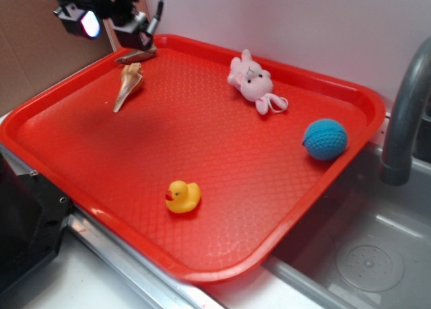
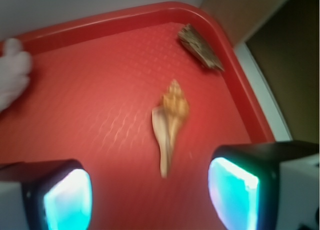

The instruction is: Grab the shell.

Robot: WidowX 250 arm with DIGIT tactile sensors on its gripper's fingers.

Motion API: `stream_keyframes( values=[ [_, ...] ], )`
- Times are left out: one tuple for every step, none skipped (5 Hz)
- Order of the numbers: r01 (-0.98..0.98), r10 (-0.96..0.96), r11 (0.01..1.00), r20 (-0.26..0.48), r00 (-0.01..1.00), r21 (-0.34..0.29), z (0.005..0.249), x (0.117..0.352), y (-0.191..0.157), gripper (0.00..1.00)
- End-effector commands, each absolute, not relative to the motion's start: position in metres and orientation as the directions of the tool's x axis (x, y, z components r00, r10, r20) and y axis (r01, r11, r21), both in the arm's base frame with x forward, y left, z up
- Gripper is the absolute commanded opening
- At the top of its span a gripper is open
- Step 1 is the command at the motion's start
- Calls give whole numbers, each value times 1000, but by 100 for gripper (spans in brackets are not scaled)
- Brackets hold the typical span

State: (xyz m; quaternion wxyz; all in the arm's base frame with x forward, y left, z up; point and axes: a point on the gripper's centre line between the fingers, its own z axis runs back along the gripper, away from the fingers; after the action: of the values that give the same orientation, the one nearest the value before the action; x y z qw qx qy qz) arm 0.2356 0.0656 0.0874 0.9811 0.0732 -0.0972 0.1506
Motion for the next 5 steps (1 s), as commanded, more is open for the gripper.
stream_keyframes(
  values=[
    [-461,423,878,241,874,130,66,241,132,100],
    [-469,433,874,233,870,126,53,240,143,100],
    [-451,418,884,228,879,120,39,247,140,100],
    [-426,392,897,235,889,116,30,257,129,100],
    [-362,335,926,208,919,106,24,259,118,100]
  ],
)
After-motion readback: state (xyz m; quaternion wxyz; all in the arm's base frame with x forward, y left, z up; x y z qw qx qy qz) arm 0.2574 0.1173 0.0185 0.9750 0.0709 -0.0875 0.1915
